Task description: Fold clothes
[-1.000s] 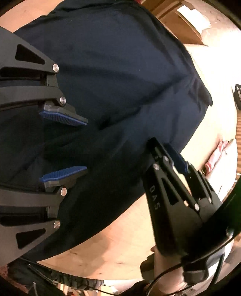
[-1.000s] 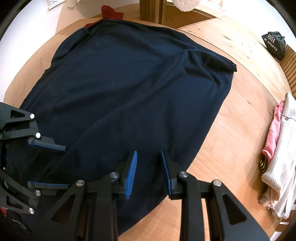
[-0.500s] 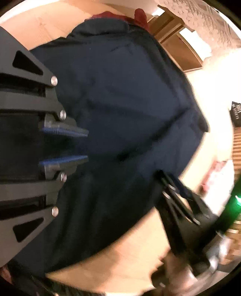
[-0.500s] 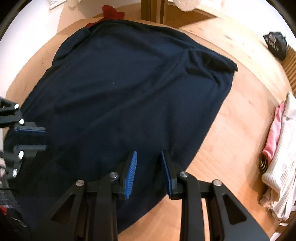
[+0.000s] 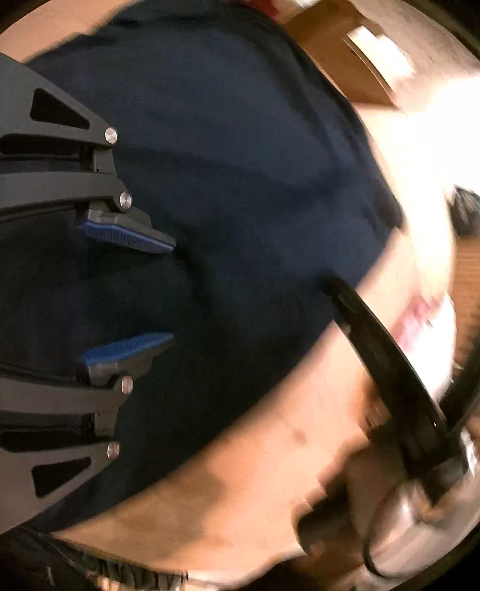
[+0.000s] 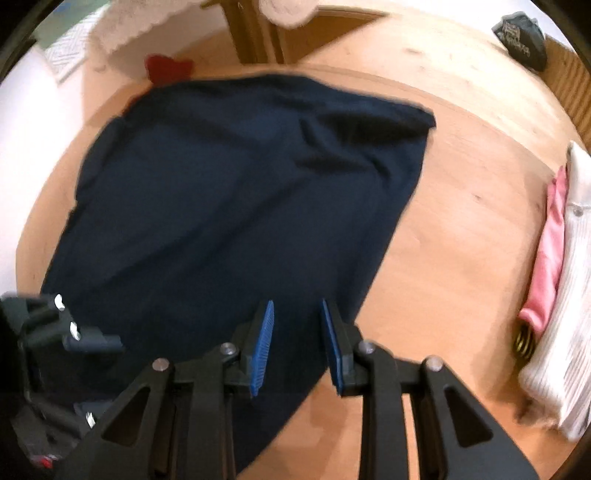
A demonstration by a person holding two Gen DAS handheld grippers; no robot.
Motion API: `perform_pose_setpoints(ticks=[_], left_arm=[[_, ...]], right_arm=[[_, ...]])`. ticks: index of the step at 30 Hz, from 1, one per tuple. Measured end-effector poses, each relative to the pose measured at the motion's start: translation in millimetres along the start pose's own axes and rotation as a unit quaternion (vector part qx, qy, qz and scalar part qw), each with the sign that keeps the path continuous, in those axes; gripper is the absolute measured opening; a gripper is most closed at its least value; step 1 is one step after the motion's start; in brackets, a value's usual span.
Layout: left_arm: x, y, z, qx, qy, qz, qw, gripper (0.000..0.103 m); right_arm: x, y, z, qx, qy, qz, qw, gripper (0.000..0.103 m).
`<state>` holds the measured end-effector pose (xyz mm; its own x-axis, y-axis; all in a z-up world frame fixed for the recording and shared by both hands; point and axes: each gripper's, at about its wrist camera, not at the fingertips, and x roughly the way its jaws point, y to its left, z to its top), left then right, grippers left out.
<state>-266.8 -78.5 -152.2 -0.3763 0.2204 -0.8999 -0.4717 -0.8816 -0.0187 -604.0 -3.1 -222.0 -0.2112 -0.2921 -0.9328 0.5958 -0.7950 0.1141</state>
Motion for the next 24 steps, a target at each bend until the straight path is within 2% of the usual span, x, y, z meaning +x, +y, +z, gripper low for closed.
perform_pose_setpoints(ticks=[1,3,5,6,8,10,11,13,18,20,22,24], left_arm=[[-3,4,-4,-0.006,0.0,0.006,1.0,0.049],[-18,4,-11,-0.02,-0.027,0.009,0.9994,0.046],[-28,-10,-13,-0.011,-0.051,-0.01,0.9986,0.047],[-33,-26,-13,0.005,-0.058,-0.021,0.9981,0.047],[-35,-54,-15,0.041,-0.049,-0.038,0.9973,0.047],[-32,-80,-17,0.079,-0.03,-0.051,0.9951,0.047],[-29,-91,-18,0.097,-0.02,-0.057,0.9935,0.047],[-24,-101,-21,0.119,-0.014,-0.062,0.9909,0.052],[-26,-103,-25,0.141,-0.021,-0.07,0.9874,0.065],[-30,-104,-29,0.137,-0.028,-0.071,0.9876,0.066],[-34,-104,-32,0.138,-0.03,-0.07,0.9874,0.066],[-38,-104,-34,0.139,-0.028,-0.071,0.9873,0.067]], right_arm=[[-4,-3,2,-0.001,0.006,-0.007,1.0,0.027],[-21,-19,15,0.023,-0.031,0.002,0.999,0.027],[-31,-40,36,0.071,-0.074,0.017,0.995,0.027],[-28,-46,45,0.081,-0.079,0.018,0.993,0.027],[-16,-55,63,0.097,-0.079,0.023,0.992,0.026],[5,-59,77,0.105,-0.065,0.026,0.992,0.02],[15,-60,86,0.103,-0.057,0.017,0.993,0.017],[25,-61,97,0.097,-0.051,-0.005,0.994,0.017],[36,-73,127,0.099,-0.064,-0.024,0.993,0.017],[42,-81,137,0.106,-0.061,-0.033,0.992,0.012],[35,-89,141,0.124,-0.064,-0.028,0.99,0.012],[13,-93,137,0.124,-0.092,-0.006,0.988,0.013]])
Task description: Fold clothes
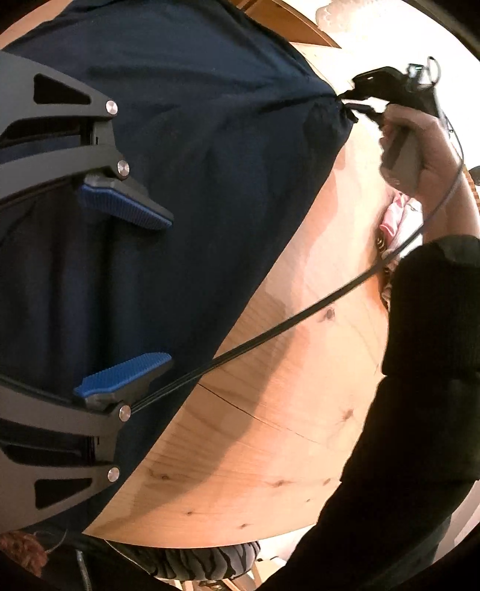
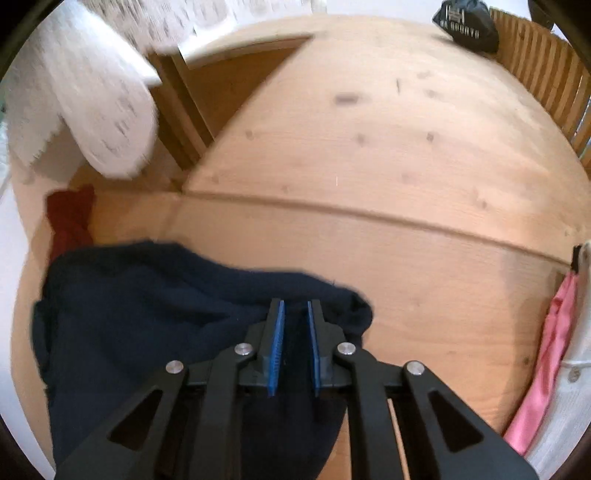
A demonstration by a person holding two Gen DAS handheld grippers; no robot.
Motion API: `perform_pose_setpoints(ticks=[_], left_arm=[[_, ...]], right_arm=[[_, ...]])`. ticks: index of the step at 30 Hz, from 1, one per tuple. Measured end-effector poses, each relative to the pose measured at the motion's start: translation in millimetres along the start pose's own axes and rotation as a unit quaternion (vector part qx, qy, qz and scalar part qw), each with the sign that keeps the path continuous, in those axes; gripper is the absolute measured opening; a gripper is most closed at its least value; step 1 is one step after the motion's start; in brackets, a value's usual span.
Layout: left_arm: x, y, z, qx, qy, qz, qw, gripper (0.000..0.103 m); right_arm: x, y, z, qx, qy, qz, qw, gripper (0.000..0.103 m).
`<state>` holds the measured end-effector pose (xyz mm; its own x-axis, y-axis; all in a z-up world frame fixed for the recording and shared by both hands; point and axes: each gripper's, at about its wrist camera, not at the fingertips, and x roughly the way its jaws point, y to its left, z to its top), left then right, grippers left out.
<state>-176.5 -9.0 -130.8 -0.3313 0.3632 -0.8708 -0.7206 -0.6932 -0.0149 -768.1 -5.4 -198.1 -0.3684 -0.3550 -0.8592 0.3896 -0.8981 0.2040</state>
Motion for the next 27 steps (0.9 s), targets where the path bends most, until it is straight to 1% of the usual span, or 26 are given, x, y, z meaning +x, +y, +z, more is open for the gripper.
perform_pose_setpoints(ticks=[2,4,6,8,10,12,14,16,17,19,21,23,24,25,27], left_arm=[[0,-1,2,0.0,0.002,0.0,1.0,0.067],[7,2,1,-0.001,0.002,0.001,1.0,0.067],[17,10,5,-0.001,0.004,0.002,1.0,0.067],[19,12,5,-0.003,0.003,0.002,1.0,0.068],[30,21,8,-0.005,0.002,0.003,1.0,0.068],[40,28,10,-0.007,0.002,0.004,1.0,0.068],[44,30,11,-0.009,0.003,0.005,0.9999,0.068],[45,32,10,-0.012,0.006,0.006,0.9999,0.068],[42,33,8,-0.015,0.008,0.006,0.9998,0.068],[36,37,2,-0.035,0.006,-0.004,0.9994,0.068],[31,41,-4,-0.052,0.004,-0.012,0.9985,0.068],[31,38,-6,-0.046,0.009,-0.004,0.9989,0.068],[32,37,-6,-0.042,0.012,0.0,0.9991,0.068],[34,34,-6,-0.033,0.014,0.005,0.9993,0.068],[34,28,-7,-0.016,0.018,0.014,0.9996,0.069]], right_arm=[[-21,-7,-4,0.008,-0.012,0.027,1.0,0.014],[-41,-14,-16,0.008,-0.02,0.024,0.999,0.015],[-49,-18,-31,0.001,-0.007,0.021,1.0,0.014],[-39,-11,-47,-0.018,0.019,0.021,0.999,0.015],[-25,-2,-62,-0.043,0.049,0.015,0.998,0.014],[-18,5,-71,-0.074,0.049,-0.012,0.996,0.012],[-20,-1,-67,-0.088,0.045,-0.072,0.992,0.011],[-21,-11,-61,-0.091,0.04,-0.131,0.986,0.012],[-23,-13,-58,-0.085,0.036,-0.129,0.987,0.012],[-35,-17,-53,-0.081,0.012,-0.104,0.991,0.012],[-39,-20,-49,-0.068,0.004,-0.086,0.994,0.012],[-31,-28,-41,-0.038,0.02,-0.029,0.999,0.012],[-24,-30,-38,-0.024,0.033,-0.017,0.999,0.012],[-19,-32,-36,-0.02,0.037,-0.032,0.999,0.012],[-15,-34,-26,-0.031,0.022,-0.077,0.996,0.011]])
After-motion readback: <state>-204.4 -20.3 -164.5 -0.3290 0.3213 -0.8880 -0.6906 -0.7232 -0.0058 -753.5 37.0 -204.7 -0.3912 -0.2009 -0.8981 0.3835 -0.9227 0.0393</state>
